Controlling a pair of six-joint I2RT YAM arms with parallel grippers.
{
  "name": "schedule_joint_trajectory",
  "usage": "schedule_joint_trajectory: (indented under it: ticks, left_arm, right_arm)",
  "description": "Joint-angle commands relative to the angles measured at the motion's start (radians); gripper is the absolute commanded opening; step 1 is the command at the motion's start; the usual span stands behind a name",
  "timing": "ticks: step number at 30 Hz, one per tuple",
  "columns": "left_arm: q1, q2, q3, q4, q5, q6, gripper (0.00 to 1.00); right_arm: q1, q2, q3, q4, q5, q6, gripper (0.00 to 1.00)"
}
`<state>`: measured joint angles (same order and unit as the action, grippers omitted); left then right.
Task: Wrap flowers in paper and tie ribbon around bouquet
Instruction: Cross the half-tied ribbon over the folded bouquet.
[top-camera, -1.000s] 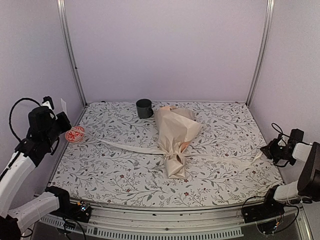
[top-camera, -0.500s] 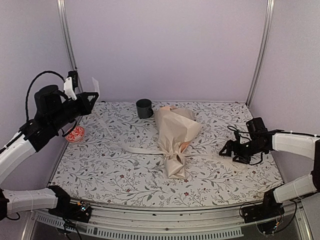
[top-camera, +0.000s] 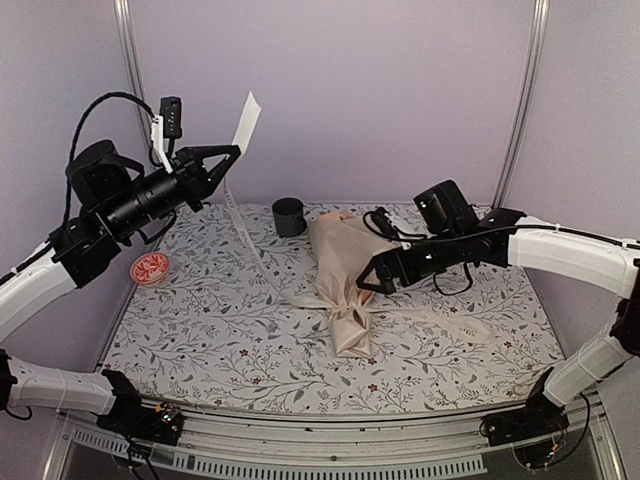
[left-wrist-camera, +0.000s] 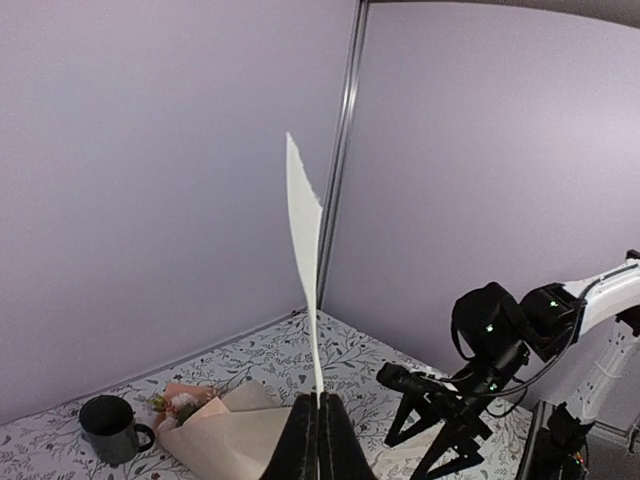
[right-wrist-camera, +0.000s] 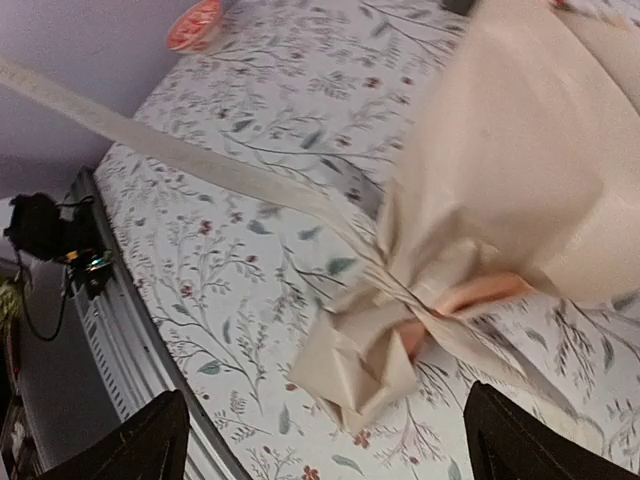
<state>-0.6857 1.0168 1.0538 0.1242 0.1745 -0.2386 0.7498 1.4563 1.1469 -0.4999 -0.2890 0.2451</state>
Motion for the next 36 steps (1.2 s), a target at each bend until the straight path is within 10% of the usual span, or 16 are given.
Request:
schedule_joint_trajectory:
  ticks: [1, 6, 30, 36]
  left_arm:
    - [-0.012, 0.02, 0.055, 0.113, 0.215, 0.071, 0.0]
    - [-0.007, 0.052, 0.066, 0.125, 0.225, 0.08, 0.0]
    - [0.062, 0.242, 0.213, 0.181, 0.214, -0.071, 0.0]
    - [0.066, 0.248, 0.214, 0.191, 0.224, -0.078, 0.0]
  right_arm:
    - [0.036, 0.22, 0.228, 0.177, -0.439, -0.302, 0.93]
    - [0.052, 0.493, 0.503, 0.11, -0.63, -0.428, 0.91]
    - [0.179, 0.555, 0.198, 0.794, -0.028, -0.176, 0.76]
    - [0.184, 0.584, 0.206, 0.791, 0.061, -0.153, 0.5]
